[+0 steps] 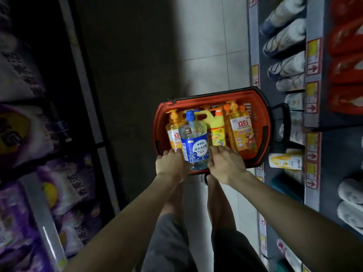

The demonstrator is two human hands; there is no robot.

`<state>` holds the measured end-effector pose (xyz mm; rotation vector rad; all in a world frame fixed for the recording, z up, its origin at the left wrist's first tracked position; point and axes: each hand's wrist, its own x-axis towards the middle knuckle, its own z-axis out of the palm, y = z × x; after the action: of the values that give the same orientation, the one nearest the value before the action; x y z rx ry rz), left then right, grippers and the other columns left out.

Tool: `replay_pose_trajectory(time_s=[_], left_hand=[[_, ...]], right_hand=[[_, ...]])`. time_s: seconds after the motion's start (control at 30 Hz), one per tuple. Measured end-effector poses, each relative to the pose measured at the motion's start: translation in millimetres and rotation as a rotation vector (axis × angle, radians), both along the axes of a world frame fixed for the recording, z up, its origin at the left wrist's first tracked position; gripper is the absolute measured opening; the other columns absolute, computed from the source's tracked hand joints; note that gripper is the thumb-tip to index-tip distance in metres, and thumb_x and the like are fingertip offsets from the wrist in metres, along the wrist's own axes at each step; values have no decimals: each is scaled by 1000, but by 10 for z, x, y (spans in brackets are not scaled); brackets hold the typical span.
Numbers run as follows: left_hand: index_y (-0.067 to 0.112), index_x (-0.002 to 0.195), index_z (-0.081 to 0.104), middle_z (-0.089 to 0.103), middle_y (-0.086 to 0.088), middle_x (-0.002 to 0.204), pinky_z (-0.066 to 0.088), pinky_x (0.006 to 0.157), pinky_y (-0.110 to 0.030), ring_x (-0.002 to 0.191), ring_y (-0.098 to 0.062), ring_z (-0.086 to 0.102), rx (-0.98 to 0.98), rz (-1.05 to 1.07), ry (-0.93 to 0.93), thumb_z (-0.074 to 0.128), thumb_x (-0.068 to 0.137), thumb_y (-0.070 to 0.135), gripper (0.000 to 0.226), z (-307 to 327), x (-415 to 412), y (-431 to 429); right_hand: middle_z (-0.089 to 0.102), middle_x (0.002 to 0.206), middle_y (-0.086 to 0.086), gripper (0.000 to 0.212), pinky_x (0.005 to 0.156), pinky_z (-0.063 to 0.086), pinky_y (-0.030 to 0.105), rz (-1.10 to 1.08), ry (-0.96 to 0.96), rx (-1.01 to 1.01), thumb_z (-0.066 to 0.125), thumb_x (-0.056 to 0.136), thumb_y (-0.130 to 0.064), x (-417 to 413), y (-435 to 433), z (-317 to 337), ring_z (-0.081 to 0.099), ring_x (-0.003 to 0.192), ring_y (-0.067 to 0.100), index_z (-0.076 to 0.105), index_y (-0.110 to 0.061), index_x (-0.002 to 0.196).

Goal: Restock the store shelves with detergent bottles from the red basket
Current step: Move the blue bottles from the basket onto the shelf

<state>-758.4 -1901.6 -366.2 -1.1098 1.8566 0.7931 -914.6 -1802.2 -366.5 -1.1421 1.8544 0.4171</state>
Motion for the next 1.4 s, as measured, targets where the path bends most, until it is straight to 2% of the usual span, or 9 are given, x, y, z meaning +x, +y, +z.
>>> replay_pose_trajectory(time_s=[0.2, 0.43, 0.57, 0.67, 0.87, 1.07, 1.23, 1.3, 1.4], left_hand=[[24, 143, 47, 65, -4, 132, 55, 97, -49, 120, -33, 64, 79, 403, 68, 66, 92, 54, 62, -515, -72, -46], [20, 142, 55, 72, -1, 127, 59, 100, -40, 115, -24, 70, 189, 1026, 191, 89, 80, 45, 75, -898, -197, 33], [25, 130, 61, 76, 7, 118, 60, 99, -43, 107, -18, 74, 246, 1251, 194, 94, 53, 64, 91, -1043, -237, 107], [24, 128, 62, 78, 6, 114, 63, 95, -46, 102, -18, 77, 268, 1384, 239, 95, 44, 64, 99, -1148, -220, 188], [25, 123, 65, 81, 5, 107, 65, 91, -47, 96, -19, 80, 299, 1509, 312, 98, 72, 34, 61, -1185, -217, 278], [19, 126, 66, 82, 2, 105, 64, 92, -48, 95, -21, 80, 351, 1536, 316, 98, 73, 27, 63, -1185, -191, 213], [18, 122, 68, 82, 0, 105, 63, 93, -49, 97, -24, 80, 358, 1519, 325, 99, 72, 28, 60, -1110, -191, 213], [13, 123, 68, 82, -4, 105, 64, 91, -50, 94, -25, 81, 381, 1544, 334, 97, 74, 25, 58, -1018, -198, 209], [8, 125, 68, 82, -9, 105, 66, 87, -47, 93, -27, 81, 414, 1567, 377, 93, 79, 22, 54, -791, -204, 206]], right_hand=[[62, 139, 13, 56, 103, 49, 42, -165, -68, 107, 55, 102, -36, -81, -174, -508, 60, 128, 33, 39, -14, 152], [61, 148, 7, 56, 95, 45, 33, -846, -270, 235, 64, 99, -24, -133, -279, -908, 57, 133, 30, 49, -18, 152], [72, 123, 4, 28, 101, 55, 43, -1062, -364, 266, 65, 91, -17, -78, -291, -1042, 69, 109, 24, 65, -15, 119], [75, 115, 13, 46, 88, 58, 44, -1162, -406, 251, 65, 71, -25, -64, -247, -1157, 73, 101, 28, 69, -12, 114], [72, 118, 14, 47, 78, 56, 37, -1240, -452, 225, 65, 72, -17, -2, -189, -1191, 72, 104, 30, 66, -13, 119], [69, 127, 5, 44, 82, 52, 33, -1252, -512, 209, 69, 67, -27, -30, -123, -1191, 68, 110, 20, 67, -26, 111], [67, 109, 2, 19, 70, 47, 26, -1290, -553, 211, 70, 91, -11, -78, -33, -1153, 66, 97, 13, 57, -20, 102], [72, 117, 9, 34, 74, 53, 29, -1271, -584, 196, 74, 88, -14, -98, 11, -1100, 71, 107, 23, 59, -11, 120], [76, 120, 2, 50, 90, 60, 37, -1230, -621, 151, 83, 80, -24, -151, 76, -1011, 74, 109, 22, 63, -22, 125]])
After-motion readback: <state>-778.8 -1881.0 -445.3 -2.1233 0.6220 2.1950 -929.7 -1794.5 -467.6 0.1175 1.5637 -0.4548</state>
